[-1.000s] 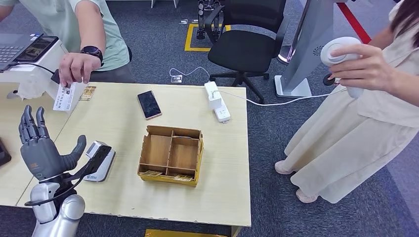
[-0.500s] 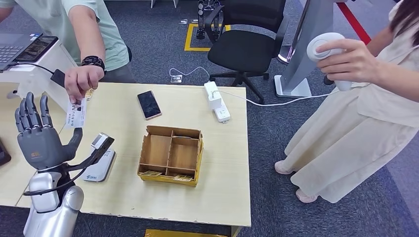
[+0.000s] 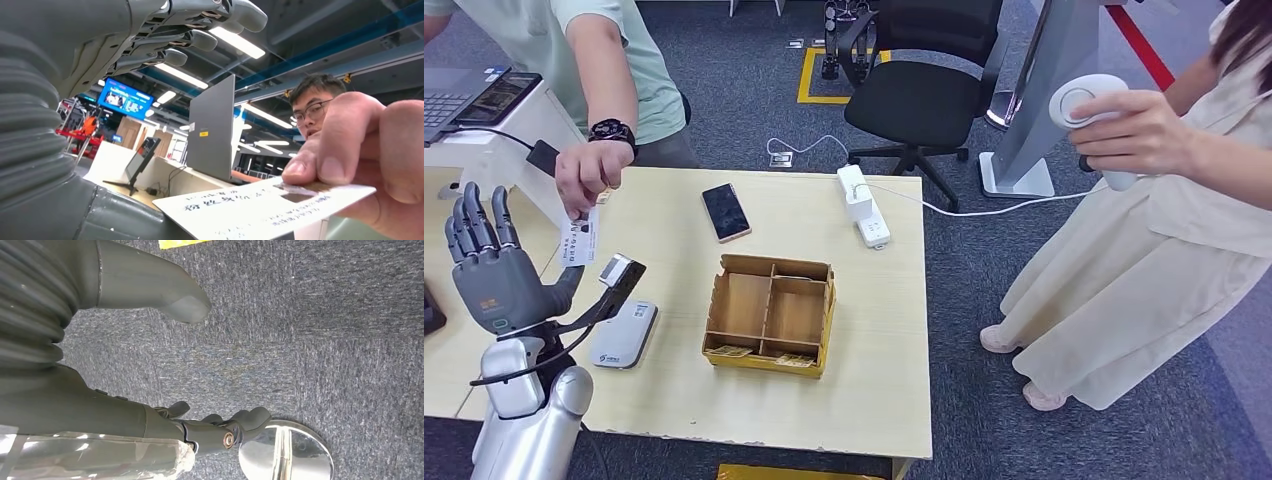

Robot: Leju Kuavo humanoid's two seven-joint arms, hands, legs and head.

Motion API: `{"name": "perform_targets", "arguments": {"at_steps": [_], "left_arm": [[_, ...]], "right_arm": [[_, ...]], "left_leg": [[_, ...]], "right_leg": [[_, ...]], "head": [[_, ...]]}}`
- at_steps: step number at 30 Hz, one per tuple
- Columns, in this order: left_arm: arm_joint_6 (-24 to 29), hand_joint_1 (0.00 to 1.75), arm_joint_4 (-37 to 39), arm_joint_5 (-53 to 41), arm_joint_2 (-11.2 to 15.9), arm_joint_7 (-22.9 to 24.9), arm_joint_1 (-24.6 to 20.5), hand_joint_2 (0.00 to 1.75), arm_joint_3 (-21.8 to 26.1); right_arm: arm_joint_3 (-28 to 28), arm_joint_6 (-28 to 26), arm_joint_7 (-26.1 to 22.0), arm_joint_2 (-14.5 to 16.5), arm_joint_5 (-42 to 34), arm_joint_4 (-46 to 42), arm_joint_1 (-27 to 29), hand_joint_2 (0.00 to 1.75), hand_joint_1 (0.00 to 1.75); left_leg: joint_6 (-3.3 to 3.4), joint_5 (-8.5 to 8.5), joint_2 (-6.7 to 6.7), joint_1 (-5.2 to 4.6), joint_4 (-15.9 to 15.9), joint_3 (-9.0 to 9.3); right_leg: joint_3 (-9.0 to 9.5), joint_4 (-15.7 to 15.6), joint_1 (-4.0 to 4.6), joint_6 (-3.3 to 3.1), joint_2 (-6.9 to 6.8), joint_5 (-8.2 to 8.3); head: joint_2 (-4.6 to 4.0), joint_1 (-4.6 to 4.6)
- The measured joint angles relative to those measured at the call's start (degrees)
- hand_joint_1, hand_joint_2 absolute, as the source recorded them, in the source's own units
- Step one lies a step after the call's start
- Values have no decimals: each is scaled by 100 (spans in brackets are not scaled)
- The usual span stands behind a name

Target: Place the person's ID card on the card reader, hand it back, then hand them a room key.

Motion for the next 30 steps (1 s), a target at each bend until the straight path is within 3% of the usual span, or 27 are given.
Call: {"name": "perform_targets", "arguments": {"at_steps": [1, 3, 5, 30], "left_arm": [[0, 17, 3, 51, 0, -11, 0, 175, -5], [0, 104, 6, 142, -1, -45, 2, 175, -13], [0, 175, 6, 194, -2, -85, 6, 175, -16], [0, 175, 6, 637, 2, -317, 101, 175, -110]], "right_arm": [[-2, -1, 0, 0, 1, -2, 0, 175, 0], [-4, -2, 0, 0, 4, -4, 1, 175, 0], [-6, -2, 0, 0, 9, -5, 2, 175, 0], [-54, -7, 22, -2, 98, -36, 10, 175, 0]], "left_leg": [[0, 0, 0, 0, 0, 0], [0, 0, 0, 0, 0, 0], [0, 0, 0, 0, 0, 0], [0, 0, 0, 0, 0, 0]], "right_leg": [[0, 0, 0, 0, 0, 0], [0, 0, 0, 0, 0, 0], [0, 0, 0, 0, 0, 0], [0, 0, 0, 0, 0, 0]], "head": [[-1, -1], [0, 0], [1, 1], [1, 1]]}}
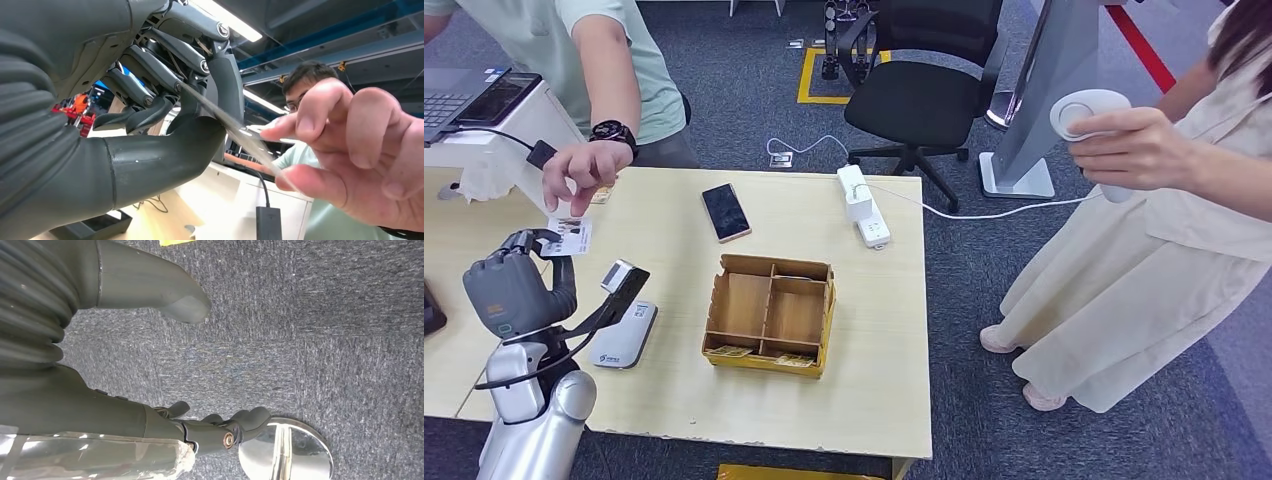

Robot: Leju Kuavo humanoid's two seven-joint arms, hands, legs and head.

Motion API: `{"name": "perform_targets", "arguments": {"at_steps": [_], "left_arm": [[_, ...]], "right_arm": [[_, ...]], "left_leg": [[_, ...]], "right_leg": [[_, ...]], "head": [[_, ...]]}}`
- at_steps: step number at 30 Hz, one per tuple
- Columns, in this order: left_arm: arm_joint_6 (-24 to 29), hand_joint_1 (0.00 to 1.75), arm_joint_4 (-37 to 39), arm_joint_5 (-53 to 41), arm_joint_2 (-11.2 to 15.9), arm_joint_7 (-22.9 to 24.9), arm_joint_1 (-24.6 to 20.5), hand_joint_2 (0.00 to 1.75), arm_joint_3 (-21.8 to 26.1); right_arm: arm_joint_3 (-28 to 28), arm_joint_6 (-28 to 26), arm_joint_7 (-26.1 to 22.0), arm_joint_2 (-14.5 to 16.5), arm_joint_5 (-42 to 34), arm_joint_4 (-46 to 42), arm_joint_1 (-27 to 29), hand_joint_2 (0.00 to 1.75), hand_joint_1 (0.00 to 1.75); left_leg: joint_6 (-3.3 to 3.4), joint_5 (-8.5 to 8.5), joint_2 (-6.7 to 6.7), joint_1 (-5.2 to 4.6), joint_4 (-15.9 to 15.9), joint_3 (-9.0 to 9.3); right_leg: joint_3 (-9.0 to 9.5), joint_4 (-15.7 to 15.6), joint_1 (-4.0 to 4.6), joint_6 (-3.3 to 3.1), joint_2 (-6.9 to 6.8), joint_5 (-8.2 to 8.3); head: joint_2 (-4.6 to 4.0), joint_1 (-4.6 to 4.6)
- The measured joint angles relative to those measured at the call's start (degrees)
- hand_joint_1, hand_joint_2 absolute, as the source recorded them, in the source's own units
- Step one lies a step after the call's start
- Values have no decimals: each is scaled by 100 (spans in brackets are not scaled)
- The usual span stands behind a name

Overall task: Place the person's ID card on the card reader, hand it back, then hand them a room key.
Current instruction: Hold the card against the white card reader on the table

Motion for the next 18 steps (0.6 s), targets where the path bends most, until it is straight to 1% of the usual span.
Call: {"name": "perform_targets", "arguments": {"at_steps": [6, 10, 18], "left_arm": [[-23, 175, 0, 435, 2, -23, 56, 175, -16], [-48, 175, 0, 845, 2, -137, 93, 175, -22], [-133, 175, 0, 1165, 28, -208, 102, 175, -23]], "right_arm": [[-43, -3, 15, 0, 0, 0, 16, 175, 0], [-51, -9, 15, 0, 2, 0, 30, 175, 0], [-72, -6, 15, 0, 21, 0, 32, 175, 0]], "left_leg": [[0, 0, 0, 0, 0, 0], [0, 0, 0, 0, 0, 0], [0, 0, 0, 0, 0, 0]], "right_leg": [[0, 0, 0, 0, 0, 0], [0, 0, 0, 0, 0, 0], [0, 0, 0, 0, 0, 0]], "head": [[0, 0], [-1, -1], [1, -1]]}}
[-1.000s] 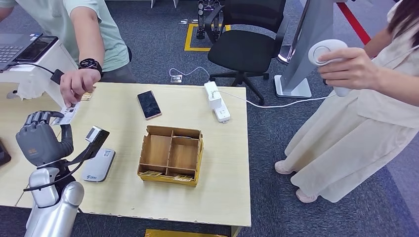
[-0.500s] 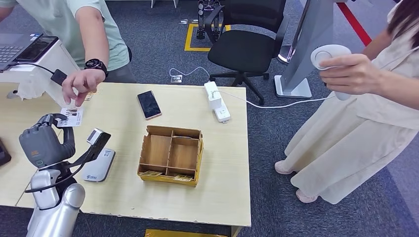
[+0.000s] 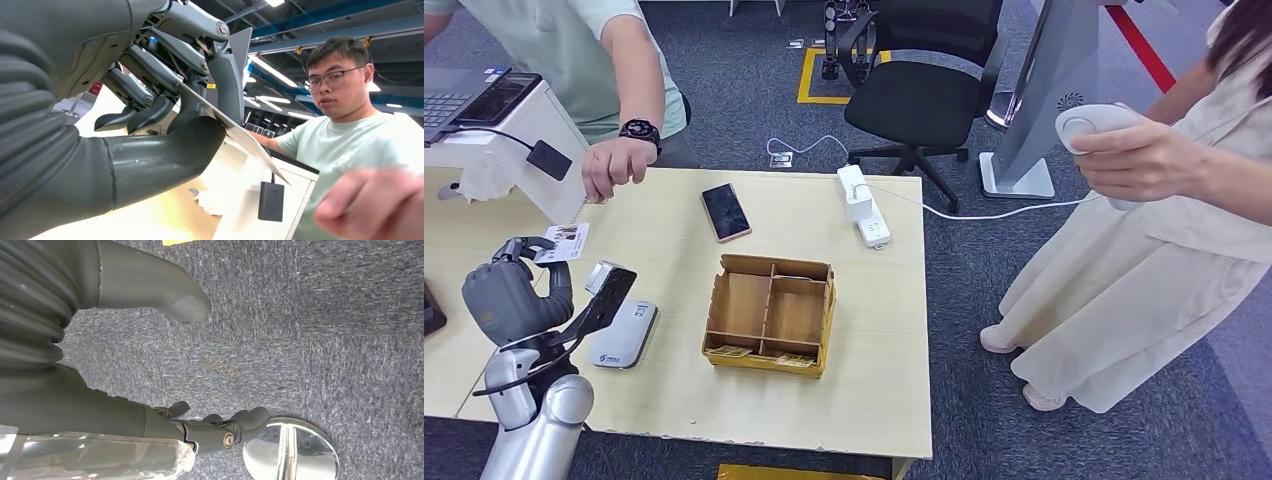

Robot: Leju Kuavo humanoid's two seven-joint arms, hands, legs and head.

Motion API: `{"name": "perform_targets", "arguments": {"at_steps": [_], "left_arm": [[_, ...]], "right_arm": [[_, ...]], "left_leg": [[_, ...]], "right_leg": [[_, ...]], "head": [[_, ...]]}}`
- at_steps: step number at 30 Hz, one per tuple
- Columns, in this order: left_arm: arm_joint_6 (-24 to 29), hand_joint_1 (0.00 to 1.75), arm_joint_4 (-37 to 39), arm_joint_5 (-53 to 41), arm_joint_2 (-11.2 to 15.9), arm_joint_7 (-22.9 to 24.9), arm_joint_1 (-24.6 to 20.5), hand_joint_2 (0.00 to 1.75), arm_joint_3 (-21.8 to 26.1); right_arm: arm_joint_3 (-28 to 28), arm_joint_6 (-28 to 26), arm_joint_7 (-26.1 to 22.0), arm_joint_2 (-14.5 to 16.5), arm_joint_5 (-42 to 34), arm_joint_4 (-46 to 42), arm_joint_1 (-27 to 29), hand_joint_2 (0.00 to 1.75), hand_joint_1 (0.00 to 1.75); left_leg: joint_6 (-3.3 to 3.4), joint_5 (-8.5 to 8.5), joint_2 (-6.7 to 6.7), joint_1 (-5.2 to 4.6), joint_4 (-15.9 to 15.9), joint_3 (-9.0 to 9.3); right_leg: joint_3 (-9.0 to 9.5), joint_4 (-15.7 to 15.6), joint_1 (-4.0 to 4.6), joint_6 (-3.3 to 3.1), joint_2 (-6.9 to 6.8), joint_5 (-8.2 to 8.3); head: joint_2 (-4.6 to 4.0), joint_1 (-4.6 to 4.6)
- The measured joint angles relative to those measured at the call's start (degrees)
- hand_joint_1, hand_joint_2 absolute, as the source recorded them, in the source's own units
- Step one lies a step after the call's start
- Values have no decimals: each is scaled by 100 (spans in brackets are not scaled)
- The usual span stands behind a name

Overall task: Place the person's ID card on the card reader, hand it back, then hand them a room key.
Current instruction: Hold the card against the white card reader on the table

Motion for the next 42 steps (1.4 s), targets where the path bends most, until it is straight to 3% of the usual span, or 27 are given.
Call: {"name": "perform_targets", "arguments": {"at_steps": [18, 34, 42], "left_arm": [[-524, 175, 0, 873, 7, 0, 53, 175, 1], [-1662, 175, -2, 3371, 17, 300, 212, 175, 44], [-1931, 175, -2, 3772, 165, 584, 394, 175, 157]], "right_arm": [[-61, -20, 0, 0, 61, 2, 6, 175, 0], [-223, -42, -37, 0, 134, 9, 62, 175, 0], [-272, -45, -34, 1, 201, 14, 63, 175, 0]], "left_leg": [[0, 0, 0, 0, 0, 0], [0, 0, 0, 0, 0, -3], [0, 0, 0, 1, -1, -4]], "right_leg": [[0, 0, 0, 0, 0, 0], [0, 0, 0, 0, 0, 0], [0, 0, 0, 0, -1, -1]], "head": [[-1, -1], [-1, 1], [-2, -1]]}}
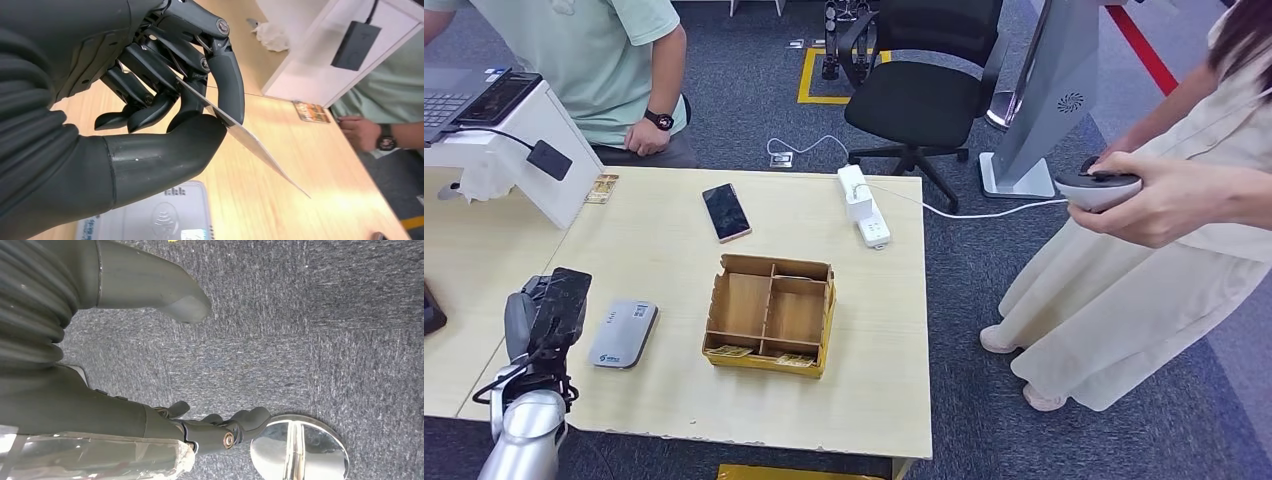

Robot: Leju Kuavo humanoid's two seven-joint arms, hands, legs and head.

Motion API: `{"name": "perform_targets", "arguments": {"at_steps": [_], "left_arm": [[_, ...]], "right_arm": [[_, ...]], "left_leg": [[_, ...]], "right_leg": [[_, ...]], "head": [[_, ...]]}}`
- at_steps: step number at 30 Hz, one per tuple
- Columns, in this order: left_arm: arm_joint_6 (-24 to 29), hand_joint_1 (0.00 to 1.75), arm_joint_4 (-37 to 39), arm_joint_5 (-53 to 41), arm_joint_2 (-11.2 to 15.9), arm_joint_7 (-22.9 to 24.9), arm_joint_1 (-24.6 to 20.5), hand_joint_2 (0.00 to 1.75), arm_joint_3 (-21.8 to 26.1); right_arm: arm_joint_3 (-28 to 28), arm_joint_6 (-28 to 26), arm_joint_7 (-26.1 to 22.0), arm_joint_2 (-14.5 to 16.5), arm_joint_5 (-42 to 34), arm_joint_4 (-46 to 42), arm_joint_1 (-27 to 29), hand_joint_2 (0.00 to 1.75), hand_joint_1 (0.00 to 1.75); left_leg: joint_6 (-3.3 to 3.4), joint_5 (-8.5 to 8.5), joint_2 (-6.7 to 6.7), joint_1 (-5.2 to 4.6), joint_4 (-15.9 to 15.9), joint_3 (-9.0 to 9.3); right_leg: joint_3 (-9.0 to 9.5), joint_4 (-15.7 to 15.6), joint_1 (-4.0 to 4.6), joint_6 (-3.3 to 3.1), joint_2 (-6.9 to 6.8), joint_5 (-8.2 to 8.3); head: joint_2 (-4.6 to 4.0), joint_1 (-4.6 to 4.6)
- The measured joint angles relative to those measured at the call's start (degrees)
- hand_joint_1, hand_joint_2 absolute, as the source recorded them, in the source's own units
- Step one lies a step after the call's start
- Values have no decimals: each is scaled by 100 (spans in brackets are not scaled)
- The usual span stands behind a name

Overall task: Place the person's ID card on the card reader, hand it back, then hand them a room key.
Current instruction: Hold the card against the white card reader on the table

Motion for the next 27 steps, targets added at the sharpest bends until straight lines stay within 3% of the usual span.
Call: {"name": "perform_targets", "arguments": {"at_steps": [15, 27], "left_arm": [[-814, 175, 2, -407, 601, 688, 103, 175, 51], [-748, 175, -8, -844, 647, 543, 180, 175, 84]], "right_arm": [[-26, 24, 16, 1, 101, 2, -3, 175, 0], [-34, 46, 15, 1, 109, 3, -6, 175, 0]], "left_leg": [[0, 0, 0, 0, 0, -1], [0, 0, 0, 0, 0, -1]], "right_leg": [[0, 0, 0, 0, 0, 0], [0, 0, 0, 0, 0, 0]], "head": [[1, 3], [1, 4]]}}
